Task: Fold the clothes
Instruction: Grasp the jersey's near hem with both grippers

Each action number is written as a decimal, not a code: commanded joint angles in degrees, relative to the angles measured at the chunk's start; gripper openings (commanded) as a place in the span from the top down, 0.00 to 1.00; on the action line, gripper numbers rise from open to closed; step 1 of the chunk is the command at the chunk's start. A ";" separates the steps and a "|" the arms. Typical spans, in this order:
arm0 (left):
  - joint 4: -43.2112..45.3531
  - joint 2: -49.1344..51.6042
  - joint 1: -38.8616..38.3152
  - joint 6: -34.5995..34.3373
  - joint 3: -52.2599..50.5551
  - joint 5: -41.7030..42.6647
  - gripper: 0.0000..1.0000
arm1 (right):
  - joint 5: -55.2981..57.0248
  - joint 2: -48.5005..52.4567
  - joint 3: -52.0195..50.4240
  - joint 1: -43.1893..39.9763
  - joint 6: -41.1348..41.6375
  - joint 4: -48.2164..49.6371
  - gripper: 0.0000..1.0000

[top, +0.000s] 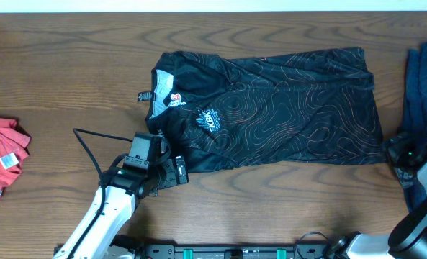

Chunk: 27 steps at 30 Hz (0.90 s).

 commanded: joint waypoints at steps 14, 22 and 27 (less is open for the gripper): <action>0.70 0.22 0.13 0.28 -0.31 -0.37 0.02 | -6.40 7.17 -6.10 3.96 6.23 -9.70 0.58; 1.09 0.22 0.13 -0.35 -0.31 0.20 0.04 | -4.94 7.17 -6.12 3.98 5.95 -8.92 0.97; 1.16 0.22 0.11 -1.20 -0.31 1.64 0.18 | -4.68 7.17 -6.12 3.98 5.60 -8.81 0.99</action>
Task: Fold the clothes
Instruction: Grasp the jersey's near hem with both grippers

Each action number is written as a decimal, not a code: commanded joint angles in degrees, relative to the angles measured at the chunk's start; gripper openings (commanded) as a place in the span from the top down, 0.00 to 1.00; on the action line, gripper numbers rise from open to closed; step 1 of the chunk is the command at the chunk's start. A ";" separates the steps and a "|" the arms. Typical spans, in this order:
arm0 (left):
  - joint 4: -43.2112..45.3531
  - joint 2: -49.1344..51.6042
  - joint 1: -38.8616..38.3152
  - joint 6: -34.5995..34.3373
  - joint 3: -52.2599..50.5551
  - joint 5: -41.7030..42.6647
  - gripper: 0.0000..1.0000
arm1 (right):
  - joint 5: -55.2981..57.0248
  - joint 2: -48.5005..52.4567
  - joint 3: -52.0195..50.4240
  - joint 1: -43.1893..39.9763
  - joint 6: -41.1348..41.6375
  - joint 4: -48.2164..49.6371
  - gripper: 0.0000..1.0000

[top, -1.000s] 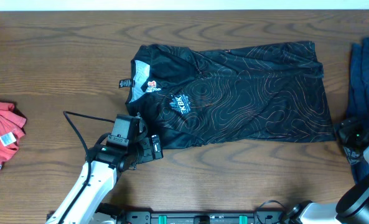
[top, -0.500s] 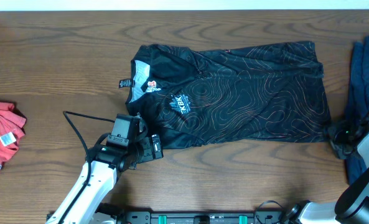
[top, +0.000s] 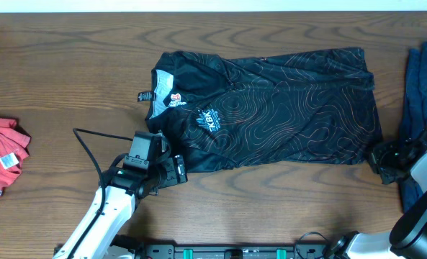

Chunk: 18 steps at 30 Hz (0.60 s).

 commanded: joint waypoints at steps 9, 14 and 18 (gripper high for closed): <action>5.33 0.46 0.13 -3.04 -0.28 0.90 0.10 | 5.53 5.68 -5.38 1.33 -1.64 -1.92 0.99; 9.77 5.29 0.13 -6.91 -0.28 0.90 0.11 | 5.53 5.68 -5.38 1.33 -1.68 -2.16 0.99; 10.03 10.75 0.11 -10.71 -0.28 0.98 0.12 | 5.51 5.68 -5.35 1.33 -1.88 -2.25 0.99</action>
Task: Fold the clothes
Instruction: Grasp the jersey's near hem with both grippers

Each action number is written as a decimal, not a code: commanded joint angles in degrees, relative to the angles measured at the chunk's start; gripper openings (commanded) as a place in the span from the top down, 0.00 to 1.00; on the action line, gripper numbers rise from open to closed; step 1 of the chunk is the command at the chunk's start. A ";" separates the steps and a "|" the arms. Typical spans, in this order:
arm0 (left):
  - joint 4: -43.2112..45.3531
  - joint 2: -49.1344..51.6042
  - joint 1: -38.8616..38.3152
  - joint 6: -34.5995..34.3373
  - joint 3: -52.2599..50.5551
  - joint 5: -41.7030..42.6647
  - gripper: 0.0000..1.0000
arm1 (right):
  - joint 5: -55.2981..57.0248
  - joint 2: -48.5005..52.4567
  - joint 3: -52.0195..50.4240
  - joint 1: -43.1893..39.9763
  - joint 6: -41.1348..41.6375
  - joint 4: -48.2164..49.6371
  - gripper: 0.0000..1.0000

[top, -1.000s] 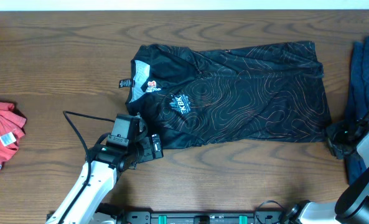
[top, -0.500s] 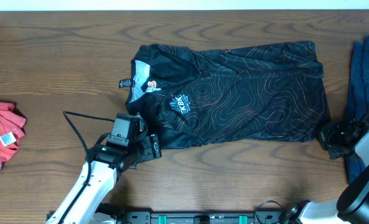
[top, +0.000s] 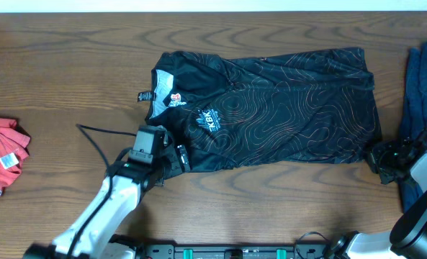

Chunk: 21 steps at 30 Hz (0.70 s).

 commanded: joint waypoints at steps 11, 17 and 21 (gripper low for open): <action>4.79 6.62 0.11 -4.87 -0.22 1.95 0.30 | 6.64 5.49 -5.22 1.33 -0.98 -2.16 0.99; 5.25 10.03 0.11 -6.14 -0.22 3.13 0.94 | 6.64 5.49 -5.22 1.33 -1.42 -2.12 0.99; 6.45 9.86 0.13 -6.29 -0.09 3.13 0.94 | 6.21 5.35 -5.03 1.33 -4.74 -2.12 0.99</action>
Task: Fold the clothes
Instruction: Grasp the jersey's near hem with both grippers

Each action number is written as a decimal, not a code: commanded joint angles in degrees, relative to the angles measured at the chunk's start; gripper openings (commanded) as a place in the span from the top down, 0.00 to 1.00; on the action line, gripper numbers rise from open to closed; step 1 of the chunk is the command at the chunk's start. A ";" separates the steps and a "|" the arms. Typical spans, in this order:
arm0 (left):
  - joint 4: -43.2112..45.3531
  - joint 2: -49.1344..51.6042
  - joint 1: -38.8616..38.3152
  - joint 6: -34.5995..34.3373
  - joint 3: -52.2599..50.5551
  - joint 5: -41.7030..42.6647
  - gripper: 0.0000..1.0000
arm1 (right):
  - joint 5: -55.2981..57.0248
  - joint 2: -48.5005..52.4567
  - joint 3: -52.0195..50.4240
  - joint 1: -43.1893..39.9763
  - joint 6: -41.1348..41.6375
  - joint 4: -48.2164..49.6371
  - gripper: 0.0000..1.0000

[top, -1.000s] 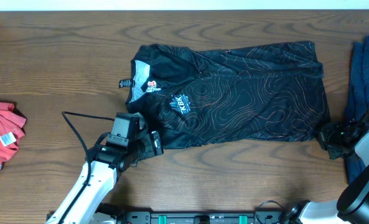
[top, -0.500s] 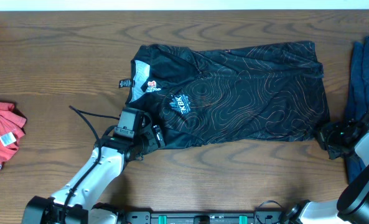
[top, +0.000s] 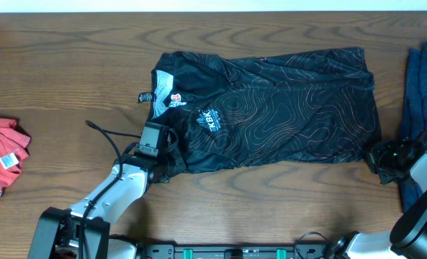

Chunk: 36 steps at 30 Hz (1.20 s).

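A black shirt (top: 271, 108) with a thin line pattern and a white chest logo lies spread flat mid-table, collar to the left. My left gripper (top: 171, 157) is at the shirt's near left corner, its dark fingers merging with the cloth. My right gripper (top: 375, 155) sits against the near right corner of the hem. The overhead view does not show how the jaws of either stand.
A crumpled red garment (top: 1, 162) lies at the table's left edge. A blue garment (top: 423, 93) lies along the right edge, partly under my right arm. Bare brown wood (top: 69, 65) surrounds the shirt.
My left gripper has moved up and a little right, from just off the shirt's near left corner onto its edge. The right gripper has stayed at the near right corner.
At first my left gripper lay below the shirt's near left corner and my right gripper was off to the right by the blue garment. The right gripper then reached the near right corner. The left gripper has since closed in on the left corner.
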 commanded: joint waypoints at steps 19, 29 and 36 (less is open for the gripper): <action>-9.03 -25.75 0.04 1.95 2.56 -4.92 0.93 | 8.44 -13.86 -4.81 1.16 -3.65 -8.04 0.99; -16.83 -35.34 0.04 3.91 2.56 -5.38 0.94 | 8.90 -22.29 -4.81 1.05 -2.19 -11.82 0.99; -19.71 -40.33 0.04 4.09 2.56 -5.70 0.94 | 9.03 -28.41 -4.52 1.05 -0.96 -15.47 0.99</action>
